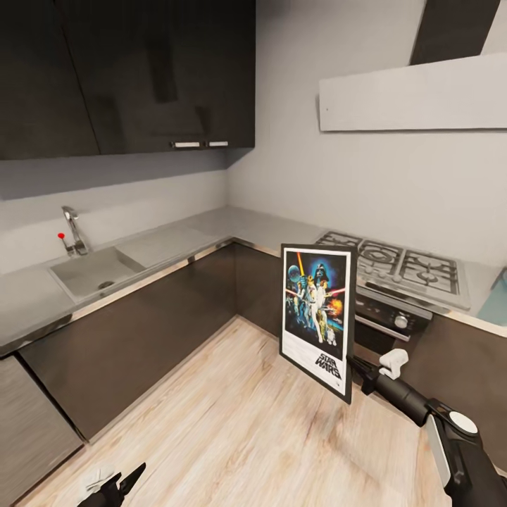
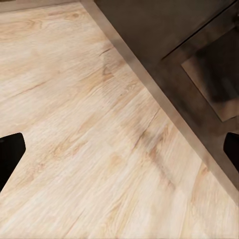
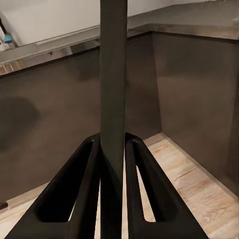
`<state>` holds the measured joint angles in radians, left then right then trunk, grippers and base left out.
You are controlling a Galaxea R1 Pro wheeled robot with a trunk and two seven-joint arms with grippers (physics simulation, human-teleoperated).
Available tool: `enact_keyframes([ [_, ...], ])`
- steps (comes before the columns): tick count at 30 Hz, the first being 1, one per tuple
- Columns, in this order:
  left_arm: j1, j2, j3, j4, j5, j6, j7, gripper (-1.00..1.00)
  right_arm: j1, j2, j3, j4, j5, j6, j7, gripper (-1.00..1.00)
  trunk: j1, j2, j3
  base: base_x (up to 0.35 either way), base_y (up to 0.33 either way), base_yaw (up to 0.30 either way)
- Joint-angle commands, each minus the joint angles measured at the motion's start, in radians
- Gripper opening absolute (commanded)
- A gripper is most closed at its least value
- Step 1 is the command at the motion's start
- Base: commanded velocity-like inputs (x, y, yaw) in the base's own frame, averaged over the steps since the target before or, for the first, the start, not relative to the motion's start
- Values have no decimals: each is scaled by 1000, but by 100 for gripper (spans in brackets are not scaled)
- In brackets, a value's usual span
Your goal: Pick up the poster from the kitchen countertop and hang it on one of the wall nails in the kitchen.
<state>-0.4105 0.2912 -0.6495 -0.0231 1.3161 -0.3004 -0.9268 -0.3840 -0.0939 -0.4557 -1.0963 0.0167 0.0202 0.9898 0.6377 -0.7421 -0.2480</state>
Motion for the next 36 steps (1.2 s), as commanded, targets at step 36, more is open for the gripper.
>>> enact_keyframes([
  [36, -1, -1, -10, 0, 6, -5, -1, 100, -1, 0, -3, 0, -1, 6, 9, -100, -138, 251, 111, 0, 0, 0],
])
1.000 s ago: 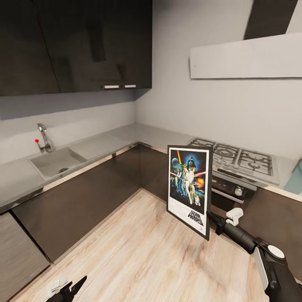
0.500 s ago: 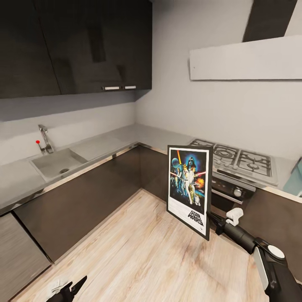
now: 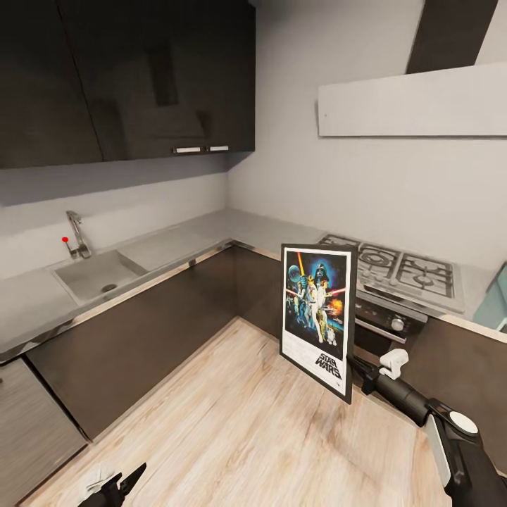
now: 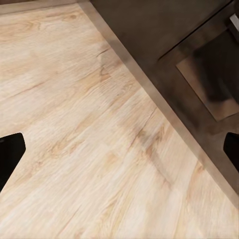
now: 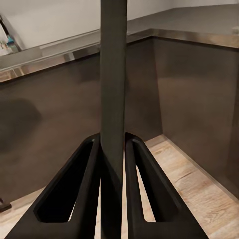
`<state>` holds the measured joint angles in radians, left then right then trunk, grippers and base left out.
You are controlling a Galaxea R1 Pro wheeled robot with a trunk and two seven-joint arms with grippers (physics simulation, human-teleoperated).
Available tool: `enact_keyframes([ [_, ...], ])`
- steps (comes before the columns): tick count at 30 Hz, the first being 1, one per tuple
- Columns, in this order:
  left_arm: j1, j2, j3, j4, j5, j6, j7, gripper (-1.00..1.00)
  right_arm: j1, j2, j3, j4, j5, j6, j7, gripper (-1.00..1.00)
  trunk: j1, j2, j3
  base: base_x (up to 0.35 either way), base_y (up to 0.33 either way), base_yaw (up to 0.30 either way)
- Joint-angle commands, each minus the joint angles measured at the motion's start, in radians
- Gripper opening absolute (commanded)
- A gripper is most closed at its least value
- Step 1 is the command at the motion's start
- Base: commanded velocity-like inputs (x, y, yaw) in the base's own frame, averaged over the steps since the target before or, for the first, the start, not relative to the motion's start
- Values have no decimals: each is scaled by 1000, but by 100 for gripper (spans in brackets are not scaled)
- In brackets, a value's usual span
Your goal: Pick up the poster from the kitchen countertop and hang it on one of the wall nails in the kitchen.
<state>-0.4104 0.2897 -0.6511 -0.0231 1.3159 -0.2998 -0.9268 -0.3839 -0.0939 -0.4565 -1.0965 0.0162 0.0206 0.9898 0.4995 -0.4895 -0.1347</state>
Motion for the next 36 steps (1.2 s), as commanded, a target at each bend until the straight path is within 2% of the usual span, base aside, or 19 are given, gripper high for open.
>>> enact_keyframes([
  [1, -1, 0, -9, 0, 6, -5, -1, 100, -1, 0, -2, 0, -1, 5, 9, -100, -3, 6, 1, 0, 0, 0],
  [13, -1, 0, -9, 0, 6, -5, -1, 100, -1, 0, -2, 0, 0, 5, 9, -100, -49, 90, 39, 0, 0, 0],
  [36, -1, -1, -10, -1, 5, -7, -2, 100, -1, 0, -2, -3, 0, 4, 9, -100, -49, 90, 39, 0, 0, 23],
])
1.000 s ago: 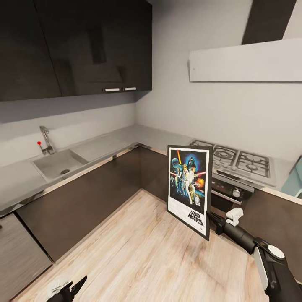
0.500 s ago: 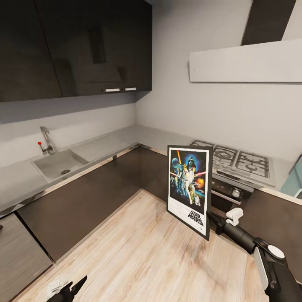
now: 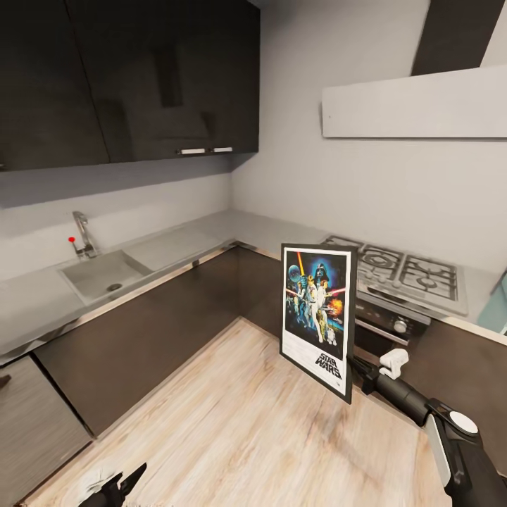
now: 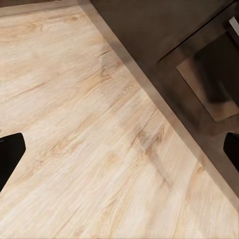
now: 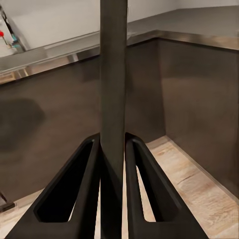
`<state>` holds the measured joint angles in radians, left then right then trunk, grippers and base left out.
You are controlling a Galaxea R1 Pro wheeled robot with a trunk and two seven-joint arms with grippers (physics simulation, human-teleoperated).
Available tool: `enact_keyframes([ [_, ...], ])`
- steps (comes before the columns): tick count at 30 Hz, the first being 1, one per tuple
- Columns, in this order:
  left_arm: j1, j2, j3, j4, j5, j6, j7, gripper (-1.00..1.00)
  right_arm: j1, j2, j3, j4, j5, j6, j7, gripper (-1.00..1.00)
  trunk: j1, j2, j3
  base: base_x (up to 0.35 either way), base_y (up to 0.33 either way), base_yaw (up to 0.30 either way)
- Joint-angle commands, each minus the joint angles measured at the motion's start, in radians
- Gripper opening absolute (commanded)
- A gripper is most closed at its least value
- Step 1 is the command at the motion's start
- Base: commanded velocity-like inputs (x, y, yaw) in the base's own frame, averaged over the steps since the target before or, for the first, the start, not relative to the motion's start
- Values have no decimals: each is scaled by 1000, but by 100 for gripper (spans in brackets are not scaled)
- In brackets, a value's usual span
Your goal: Pick up the poster from the kitchen countertop and hang it on one of the wall nails in the kitchen.
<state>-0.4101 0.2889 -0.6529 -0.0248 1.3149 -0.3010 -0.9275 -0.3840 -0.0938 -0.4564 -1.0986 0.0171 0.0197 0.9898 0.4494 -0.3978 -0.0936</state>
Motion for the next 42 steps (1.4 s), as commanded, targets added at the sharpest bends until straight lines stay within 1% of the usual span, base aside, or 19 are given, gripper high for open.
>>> enact_keyframes([
  [1, -1, 0, -9, 0, 6, -5, -1, 100, -1, 0, -2, -1, -1, 5, 9, -100, 1, -2, -2, 0, 0, 228],
  [10, -1, -1, -9, 2, 6, -7, -2, 100, -1, 0, -2, -2, 0, 5, 9, -100, 1, -2, -2, -25, 0, 263],
  [22, -1, -1, -8, 2, 7, -6, -2, 100, -1, 0, -1, -3, 1, 4, 10, -100, 1, -2, -2, -289, 0, 63],
  [31, -1, -1, -7, 2, 7, -6, -1, 100, -1, 1, 0, -3, 1, 3, 9, -100, 1, -2, 2, -60, 10, 252],
  [42, -1, -1, -7, 2, 7, -6, -2, 100, -1, 2, 1, -4, 1, 3, 9, -100, 1, -2, 7, -193, 150, 277],
])
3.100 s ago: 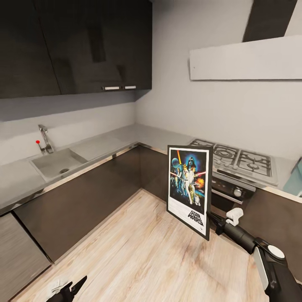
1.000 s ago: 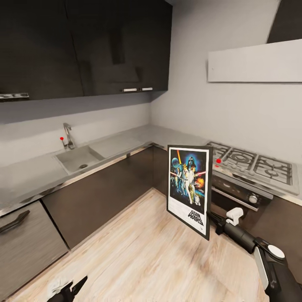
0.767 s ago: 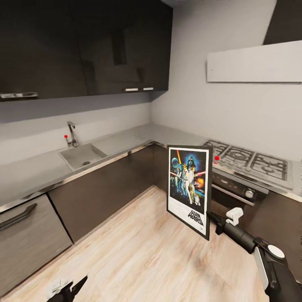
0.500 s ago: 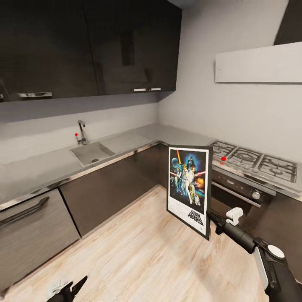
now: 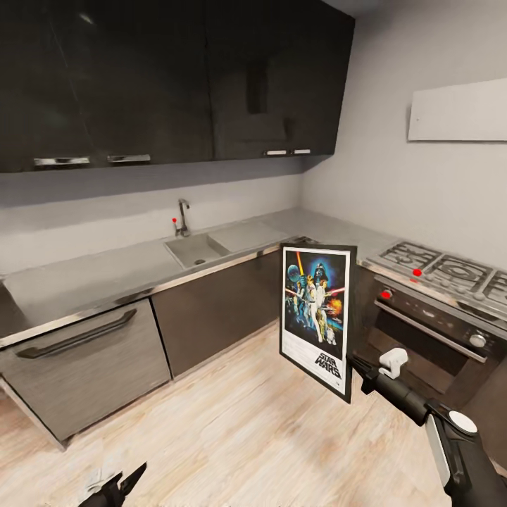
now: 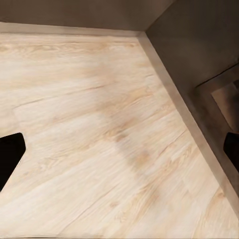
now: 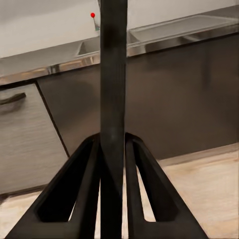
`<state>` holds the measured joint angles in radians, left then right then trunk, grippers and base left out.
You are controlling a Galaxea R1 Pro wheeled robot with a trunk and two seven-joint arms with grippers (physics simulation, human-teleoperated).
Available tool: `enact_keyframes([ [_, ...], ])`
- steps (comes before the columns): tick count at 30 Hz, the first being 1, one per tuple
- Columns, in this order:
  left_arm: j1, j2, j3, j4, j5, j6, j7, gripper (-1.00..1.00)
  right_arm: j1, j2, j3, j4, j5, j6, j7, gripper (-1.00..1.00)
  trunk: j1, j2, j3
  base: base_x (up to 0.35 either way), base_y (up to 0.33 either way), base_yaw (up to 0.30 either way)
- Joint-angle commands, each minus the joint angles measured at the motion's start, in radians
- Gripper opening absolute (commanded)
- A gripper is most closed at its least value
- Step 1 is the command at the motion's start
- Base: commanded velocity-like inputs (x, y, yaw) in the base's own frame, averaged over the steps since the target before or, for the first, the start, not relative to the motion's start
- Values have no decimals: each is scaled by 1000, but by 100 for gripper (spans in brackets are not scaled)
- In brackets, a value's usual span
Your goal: Pick up the poster from the kitchen countertop and hang it on one of the wall nails in the kitchen.
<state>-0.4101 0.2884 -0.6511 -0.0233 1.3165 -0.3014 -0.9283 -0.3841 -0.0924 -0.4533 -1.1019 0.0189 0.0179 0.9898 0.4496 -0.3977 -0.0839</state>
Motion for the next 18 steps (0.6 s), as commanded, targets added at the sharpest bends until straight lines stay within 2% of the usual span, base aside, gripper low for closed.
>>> enact_keyframes([
  [1, -1, 0, -8, 0, 6, -5, -1, 100, -1, 0, -2, -1, -1, 5, 9, -100, 0, -2, -2, -114, 76, 278],
  [6, -1, 0, -8, 0, 6, -5, 0, 100, -1, 0, -2, -1, -1, 5, 9, -100, 0, -2, 1, -53, 54, 278],
  [10, -1, 0, -8, 0, 6, -5, 0, 100, -1, 0, -2, -1, -1, 5, 9, -100, 0, -2, 2, -132, 173, 267],
  [18, -1, 0, -8, 0, 6, -5, 0, 100, -1, 0, -2, -1, 0, 4, 8, -100, 0, -2, 3, -190, 213, 148],
])
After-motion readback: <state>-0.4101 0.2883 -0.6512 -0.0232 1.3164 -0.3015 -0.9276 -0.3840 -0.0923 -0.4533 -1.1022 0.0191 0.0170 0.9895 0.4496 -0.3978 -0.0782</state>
